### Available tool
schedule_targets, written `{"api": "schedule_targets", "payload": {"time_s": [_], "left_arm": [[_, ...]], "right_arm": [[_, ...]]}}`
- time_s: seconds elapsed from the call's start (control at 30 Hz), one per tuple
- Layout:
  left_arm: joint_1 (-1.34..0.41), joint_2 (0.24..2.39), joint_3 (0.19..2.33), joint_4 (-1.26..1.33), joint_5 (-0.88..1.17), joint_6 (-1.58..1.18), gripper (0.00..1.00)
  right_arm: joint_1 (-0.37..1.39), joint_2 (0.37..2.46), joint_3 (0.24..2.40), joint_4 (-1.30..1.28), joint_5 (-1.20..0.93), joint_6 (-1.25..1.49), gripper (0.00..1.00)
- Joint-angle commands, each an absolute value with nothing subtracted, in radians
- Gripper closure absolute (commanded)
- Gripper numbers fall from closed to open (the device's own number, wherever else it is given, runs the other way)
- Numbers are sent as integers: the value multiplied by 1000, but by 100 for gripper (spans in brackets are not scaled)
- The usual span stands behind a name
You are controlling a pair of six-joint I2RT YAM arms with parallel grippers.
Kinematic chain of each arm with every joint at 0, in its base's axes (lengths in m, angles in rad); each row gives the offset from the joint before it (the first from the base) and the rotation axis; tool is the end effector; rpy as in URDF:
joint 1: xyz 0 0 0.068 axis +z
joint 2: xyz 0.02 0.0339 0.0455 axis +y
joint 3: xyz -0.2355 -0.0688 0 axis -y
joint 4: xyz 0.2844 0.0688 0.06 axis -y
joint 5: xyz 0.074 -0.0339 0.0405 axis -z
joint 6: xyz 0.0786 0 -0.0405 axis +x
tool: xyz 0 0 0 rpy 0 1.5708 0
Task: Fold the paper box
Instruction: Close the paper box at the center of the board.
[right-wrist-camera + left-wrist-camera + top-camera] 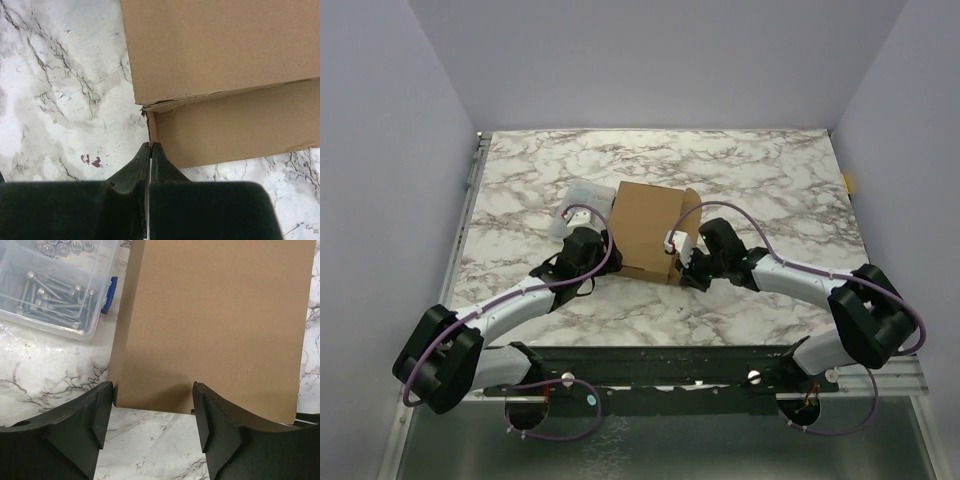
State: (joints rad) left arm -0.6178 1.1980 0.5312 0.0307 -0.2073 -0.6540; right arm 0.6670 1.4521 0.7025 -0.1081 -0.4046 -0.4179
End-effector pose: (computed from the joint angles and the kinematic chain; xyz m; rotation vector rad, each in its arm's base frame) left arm 0.2671 -0.1700 0.1144 -0.1574 2.2280 -0.4818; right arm 0.2455 0.2327 0.0869 -1.4063 1.9753 0.6039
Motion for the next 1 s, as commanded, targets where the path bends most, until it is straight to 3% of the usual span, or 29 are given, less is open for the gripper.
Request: {"api": "schedule_targets", "payload": {"time_s": [0.0, 0.97], "left_arm": [[-617, 1226, 525, 84, -109, -661, 31], [-615, 1332, 598, 93, -17, -585, 35]], "right_arm": [[665, 1476, 725, -120, -376, -399, 100], [669, 1449, 809, -135, -410, -445, 100]]}}
